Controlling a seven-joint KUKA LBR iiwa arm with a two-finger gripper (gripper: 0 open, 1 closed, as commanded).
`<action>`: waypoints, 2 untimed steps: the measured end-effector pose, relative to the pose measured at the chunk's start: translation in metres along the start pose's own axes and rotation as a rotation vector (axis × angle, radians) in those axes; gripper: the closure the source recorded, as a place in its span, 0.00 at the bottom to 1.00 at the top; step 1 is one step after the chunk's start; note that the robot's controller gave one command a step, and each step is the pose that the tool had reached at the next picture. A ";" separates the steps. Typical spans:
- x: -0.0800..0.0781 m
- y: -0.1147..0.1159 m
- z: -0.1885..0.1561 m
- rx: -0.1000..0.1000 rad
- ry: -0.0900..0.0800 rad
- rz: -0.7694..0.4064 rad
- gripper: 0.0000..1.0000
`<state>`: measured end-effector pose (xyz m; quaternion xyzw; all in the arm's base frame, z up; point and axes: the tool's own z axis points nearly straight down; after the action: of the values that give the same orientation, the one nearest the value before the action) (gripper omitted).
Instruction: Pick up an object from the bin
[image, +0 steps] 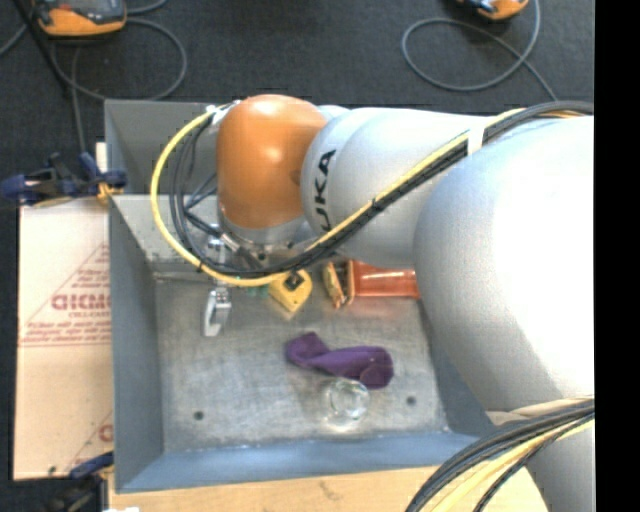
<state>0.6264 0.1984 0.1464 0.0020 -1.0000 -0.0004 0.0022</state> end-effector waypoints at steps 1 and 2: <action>-0.002 -0.001 -0.005 -0.002 -0.008 0.003 0.00; -0.018 -0.097 0.021 0.000 -0.008 0.061 1.00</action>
Offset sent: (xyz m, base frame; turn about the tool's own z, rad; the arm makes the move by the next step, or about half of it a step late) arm 0.0174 -0.0950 -0.0220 0.0577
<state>0.6450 0.1019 0.1255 -0.0284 -0.9996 -0.0001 -0.0017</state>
